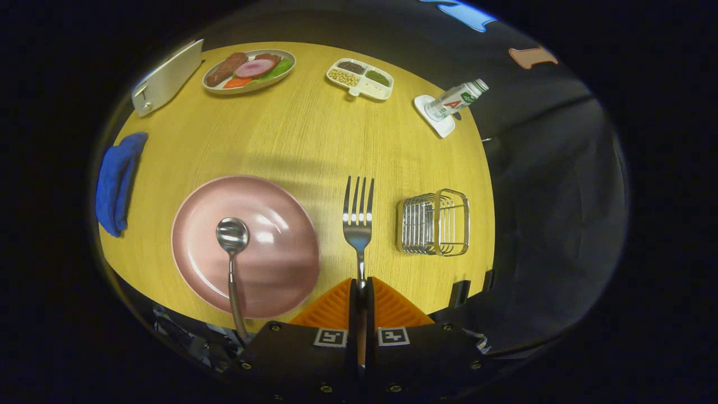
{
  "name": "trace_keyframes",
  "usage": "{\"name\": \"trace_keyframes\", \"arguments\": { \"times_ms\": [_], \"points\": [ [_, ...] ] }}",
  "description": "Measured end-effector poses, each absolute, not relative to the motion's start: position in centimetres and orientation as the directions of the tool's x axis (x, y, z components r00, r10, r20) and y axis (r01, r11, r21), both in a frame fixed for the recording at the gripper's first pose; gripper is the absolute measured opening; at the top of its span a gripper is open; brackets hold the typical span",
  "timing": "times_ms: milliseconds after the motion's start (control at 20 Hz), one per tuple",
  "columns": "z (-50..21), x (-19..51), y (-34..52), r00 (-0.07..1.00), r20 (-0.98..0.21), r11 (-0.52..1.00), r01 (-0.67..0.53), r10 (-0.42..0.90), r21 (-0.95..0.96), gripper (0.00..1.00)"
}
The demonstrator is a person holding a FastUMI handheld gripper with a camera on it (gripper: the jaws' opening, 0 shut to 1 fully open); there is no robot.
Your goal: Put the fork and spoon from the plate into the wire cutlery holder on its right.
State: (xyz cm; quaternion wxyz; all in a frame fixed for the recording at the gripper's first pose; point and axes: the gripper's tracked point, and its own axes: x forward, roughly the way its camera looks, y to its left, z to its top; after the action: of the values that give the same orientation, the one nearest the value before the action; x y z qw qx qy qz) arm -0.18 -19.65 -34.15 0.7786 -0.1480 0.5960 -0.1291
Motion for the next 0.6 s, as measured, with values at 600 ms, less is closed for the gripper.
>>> {"name": "trace_keyframes", "arguments": {
  "times_ms": [600],
  "points": [
    [-32.7, -1.3, -29.9, 0.125, -0.894, 0.887, 0.238, -0.431, -0.395, 0.06]
  ]
}}
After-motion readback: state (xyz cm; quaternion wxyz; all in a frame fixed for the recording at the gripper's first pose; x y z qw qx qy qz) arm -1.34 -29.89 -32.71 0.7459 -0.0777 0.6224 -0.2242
